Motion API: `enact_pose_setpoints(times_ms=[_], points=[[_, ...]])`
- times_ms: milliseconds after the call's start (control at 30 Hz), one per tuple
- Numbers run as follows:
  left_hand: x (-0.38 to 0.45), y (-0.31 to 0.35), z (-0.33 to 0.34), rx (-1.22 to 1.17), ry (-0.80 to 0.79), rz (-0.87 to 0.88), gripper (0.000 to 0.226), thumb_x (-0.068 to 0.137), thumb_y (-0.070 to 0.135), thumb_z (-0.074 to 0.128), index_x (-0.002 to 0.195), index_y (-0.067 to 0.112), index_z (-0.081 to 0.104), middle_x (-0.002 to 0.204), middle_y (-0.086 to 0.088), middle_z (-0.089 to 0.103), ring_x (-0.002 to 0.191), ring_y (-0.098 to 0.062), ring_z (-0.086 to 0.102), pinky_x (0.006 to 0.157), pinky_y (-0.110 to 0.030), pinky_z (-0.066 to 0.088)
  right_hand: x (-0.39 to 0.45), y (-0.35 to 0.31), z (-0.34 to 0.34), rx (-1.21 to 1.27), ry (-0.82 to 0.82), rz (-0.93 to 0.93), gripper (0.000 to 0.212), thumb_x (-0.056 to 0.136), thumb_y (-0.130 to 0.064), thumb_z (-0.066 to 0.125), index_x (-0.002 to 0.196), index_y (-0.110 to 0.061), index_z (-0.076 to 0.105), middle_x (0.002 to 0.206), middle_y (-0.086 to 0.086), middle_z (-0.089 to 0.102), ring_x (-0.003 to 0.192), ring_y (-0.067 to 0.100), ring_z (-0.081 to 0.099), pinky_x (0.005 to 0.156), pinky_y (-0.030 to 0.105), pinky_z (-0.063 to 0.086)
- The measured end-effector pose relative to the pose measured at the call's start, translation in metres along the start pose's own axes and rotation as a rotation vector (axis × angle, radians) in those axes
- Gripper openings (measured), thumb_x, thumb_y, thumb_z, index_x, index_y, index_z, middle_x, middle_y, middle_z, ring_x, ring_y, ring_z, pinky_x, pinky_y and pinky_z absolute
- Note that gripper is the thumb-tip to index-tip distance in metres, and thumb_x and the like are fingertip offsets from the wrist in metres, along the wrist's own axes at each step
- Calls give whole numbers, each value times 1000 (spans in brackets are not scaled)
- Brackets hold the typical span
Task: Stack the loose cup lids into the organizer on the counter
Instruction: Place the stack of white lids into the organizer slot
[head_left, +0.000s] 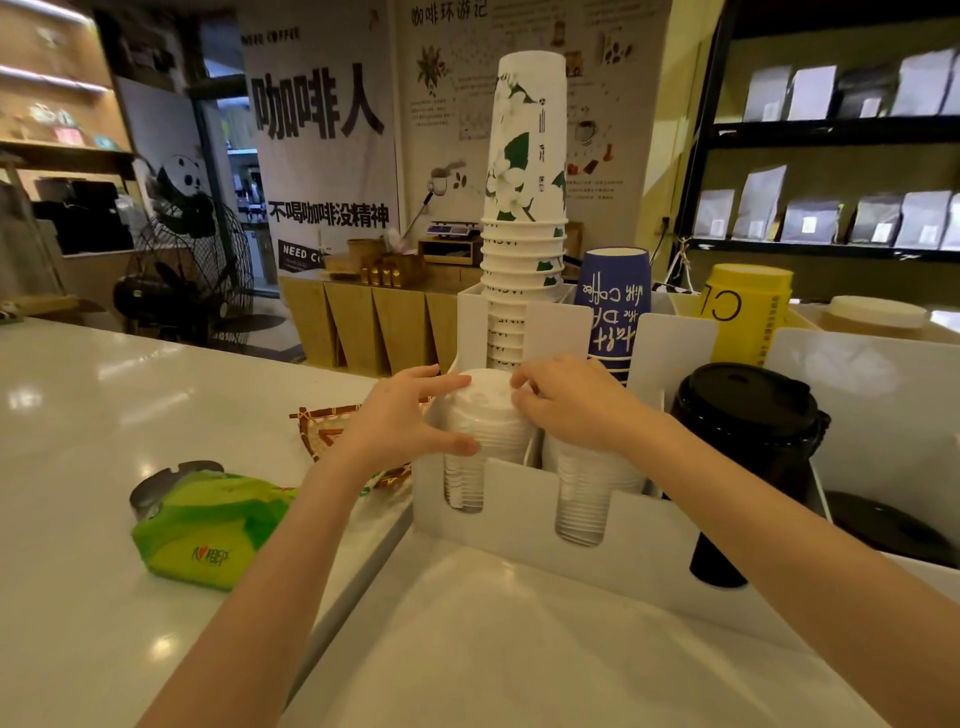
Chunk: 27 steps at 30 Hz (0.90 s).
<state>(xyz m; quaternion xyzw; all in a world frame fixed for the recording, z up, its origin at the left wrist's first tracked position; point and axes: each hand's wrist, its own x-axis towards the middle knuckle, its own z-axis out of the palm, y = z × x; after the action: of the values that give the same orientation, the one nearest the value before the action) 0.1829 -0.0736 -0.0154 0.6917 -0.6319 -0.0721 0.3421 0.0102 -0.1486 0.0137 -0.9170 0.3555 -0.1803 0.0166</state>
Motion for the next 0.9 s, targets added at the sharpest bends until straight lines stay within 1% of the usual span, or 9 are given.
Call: enact_pose_setpoints(times_ms=[100, 167, 300, 467, 567, 700, 800, 833, 900], points=[[3, -2, 0, 4, -22, 47, 68, 59, 37, 77, 121, 33, 49, 138, 4, 41, 129, -17, 30, 104, -45, 25, -1, 0, 3, -29, -1, -1, 31, 92, -32, 38, 114, -16, 54, 111, 10, 61, 102, 28, 50, 89, 41, 38], [4, -4, -1, 9, -32, 53, 64, 60, 35, 77, 119, 33, 52, 132, 4, 44, 120, -14, 34, 100, -40, 29, -2, 0, 5, -38, 3, 1, 31, 92, -34, 39, 112, -16, 55, 109, 10, 61, 101, 27, 50, 88, 41, 38], [4, -7, 0, 8, -38, 57, 62, 61, 33, 77, 118, 33, 52, 129, 4, 47, 107, -9, 35, 95, -37, 34, -4, -3, 10, -101, 41, -10, 30, 92, -34, 37, 105, -15, 55, 104, 10, 62, 98, 26, 49, 87, 41, 34], [4, -4, -1, 60, -57, 53, 63, 62, 34, 76, 119, 31, 51, 128, 2, 48, 113, -14, 39, 98, -41, 34, -5, -4, 11, -164, 44, -24, 33, 92, -37, 35, 105, -14, 56, 106, 9, 62, 101, 25, 48, 90, 42, 33], [4, -4, 0, 70, -66, 51, 63, 63, 34, 75, 121, 30, 50, 129, 2, 48, 115, -16, 40, 98, -40, 33, -3, -4, 10, -198, 55, -70, 35, 91, -36, 35, 105, -13, 58, 110, 8, 60, 104, 24, 46, 90, 41, 33], [0, -1, 2, 58, -60, 19, 65, 65, 30, 74, 124, 29, 48, 133, 1, 46, 120, -18, 39, 100, -42, 33, -7, -4, 6, -166, 25, -60, 34, 92, -32, 36, 108, -13, 59, 113, 7, 60, 105, 24, 47, 91, 41, 33], [-2, 3, 0, 98, -85, -7, 70, 66, 26, 74, 128, 28, 43, 139, 0, 42, 126, -21, 36, 103, -45, 30, -20, -2, -6, -53, -49, -20, 35, 93, -29, 40, 124, -17, 49, 127, 9, 56, 116, 26, 46, 98, 43, 35], [0, 5, 0, 132, -116, -10, 72, 66, 24, 74, 129, 27, 41, 141, 0, 40, 126, -22, 35, 104, -44, 30, -26, -2, -11, 19, -49, -23, 37, 93, -28, 42, 128, -18, 44, 131, 8, 53, 119, 26, 45, 100, 42, 36], [2, 13, -5, 208, -193, -20, 74, 65, 21, 75, 130, 25, 39, 141, -2, 39, 126, -23, 35, 103, -42, 31, -43, -7, -32, 154, 7, -48, 39, 92, -25, 46, 130, -21, 42, 132, 3, 52, 118, 18, 46, 98, 34, 36]])
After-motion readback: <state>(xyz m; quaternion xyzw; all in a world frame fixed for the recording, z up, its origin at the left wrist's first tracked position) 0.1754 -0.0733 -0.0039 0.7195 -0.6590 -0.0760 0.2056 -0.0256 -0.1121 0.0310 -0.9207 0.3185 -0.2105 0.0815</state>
